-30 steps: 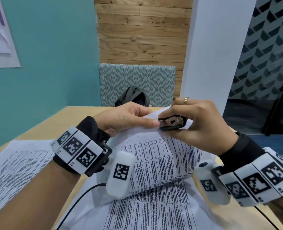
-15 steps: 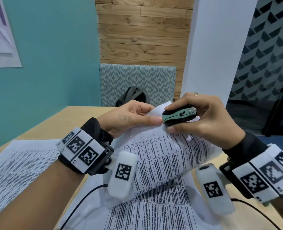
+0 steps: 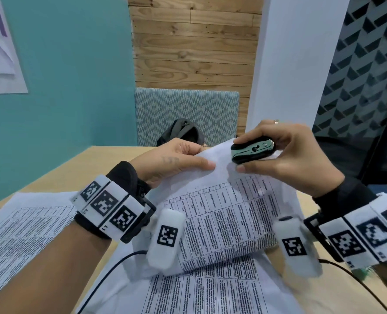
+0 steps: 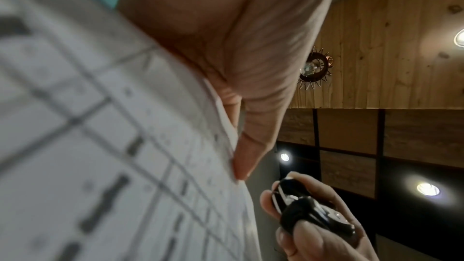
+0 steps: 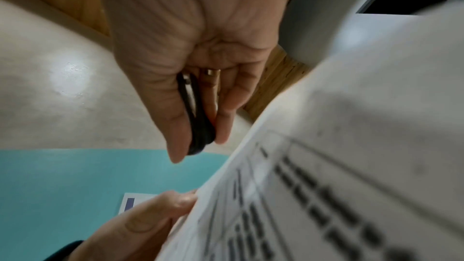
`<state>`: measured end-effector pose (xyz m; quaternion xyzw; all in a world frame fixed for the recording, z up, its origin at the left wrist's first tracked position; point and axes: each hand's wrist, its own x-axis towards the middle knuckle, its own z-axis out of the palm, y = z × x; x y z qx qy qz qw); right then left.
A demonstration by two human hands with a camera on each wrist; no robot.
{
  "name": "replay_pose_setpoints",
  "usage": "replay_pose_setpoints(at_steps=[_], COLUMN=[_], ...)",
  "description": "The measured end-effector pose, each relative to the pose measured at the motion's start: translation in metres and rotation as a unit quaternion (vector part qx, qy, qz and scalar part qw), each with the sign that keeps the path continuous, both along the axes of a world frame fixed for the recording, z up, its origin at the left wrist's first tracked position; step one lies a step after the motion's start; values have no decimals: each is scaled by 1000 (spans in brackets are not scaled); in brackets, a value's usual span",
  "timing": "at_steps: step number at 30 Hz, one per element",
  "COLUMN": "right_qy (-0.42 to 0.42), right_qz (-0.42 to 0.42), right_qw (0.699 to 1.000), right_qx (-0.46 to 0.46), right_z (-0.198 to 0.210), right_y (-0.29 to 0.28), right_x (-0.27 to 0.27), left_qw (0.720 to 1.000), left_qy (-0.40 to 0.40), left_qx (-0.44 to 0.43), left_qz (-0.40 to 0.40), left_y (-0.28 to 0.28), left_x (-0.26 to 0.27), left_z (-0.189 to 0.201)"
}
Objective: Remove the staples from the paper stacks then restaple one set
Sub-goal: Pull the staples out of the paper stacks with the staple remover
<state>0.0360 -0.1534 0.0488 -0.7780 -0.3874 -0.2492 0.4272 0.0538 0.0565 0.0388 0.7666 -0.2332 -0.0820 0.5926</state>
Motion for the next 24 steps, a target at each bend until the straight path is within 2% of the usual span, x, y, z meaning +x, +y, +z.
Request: replay_pose_setpoints(at_steps=[2,7,12,17,21,24], right_qy=[30,138,207,245,330,359], right_qz=[-10,-25,7,26,132,191], right_qw=[999,985,976,968,932,911], right_qx=[-14,-102,-71,-50,-63,-69], right_z=[6,15,21,17,8,1], right_y=[-5,-17,-32,-47,-43,-36], right_x=[-2,-4,-1,14,18,20], left_qw=[999,998,996,997,998,997], left_qy=[-8,-25,-46,-51,-46,-52], left_qx=[19,40,51,47,32,36], left_qz=[31,34,53,31,-6,-32], left_y=[1,8,12,15,16,16], left_x=[-1,-2,1,-1,-1,-4], left_z=[2,5,6,10,12,13])
